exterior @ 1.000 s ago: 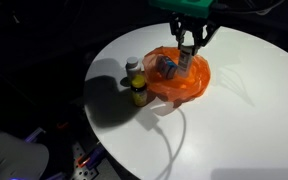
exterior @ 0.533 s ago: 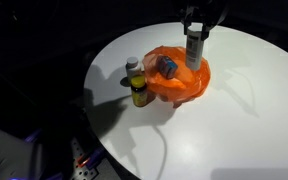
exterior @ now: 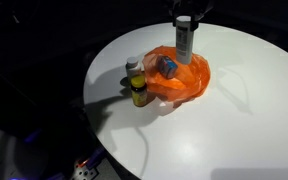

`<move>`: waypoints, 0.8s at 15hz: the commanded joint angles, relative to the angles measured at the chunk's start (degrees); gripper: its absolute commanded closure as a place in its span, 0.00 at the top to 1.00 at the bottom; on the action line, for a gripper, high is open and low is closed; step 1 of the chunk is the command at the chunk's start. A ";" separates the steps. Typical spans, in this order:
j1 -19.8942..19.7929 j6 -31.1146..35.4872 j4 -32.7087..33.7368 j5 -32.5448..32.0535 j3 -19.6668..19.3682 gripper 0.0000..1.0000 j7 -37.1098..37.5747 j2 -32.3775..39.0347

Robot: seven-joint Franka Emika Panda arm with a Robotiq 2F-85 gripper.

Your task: Move the lotion bottle from the plastic to the table

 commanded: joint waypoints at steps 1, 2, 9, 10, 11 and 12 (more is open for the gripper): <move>2.51 -3.69 -1.37 -0.20 2.06 0.26 -1.31 -3.91; 3.32 -4.53 -1.46 -0.13 2.65 0.26 -1.68 -4.47; 9.34 -9.98 -0.35 2.14 5.86 0.26 -5.75 -6.71; 9.81 -10.63 -0.15 2.26 6.01 0.26 -6.19 -6.68; 10.05 -11.34 -0.05 2.38 5.99 0.26 -6.43 -6.76; 9.67 -9.39 -0.61 1.30 6.29 0.51 -4.06 -5.83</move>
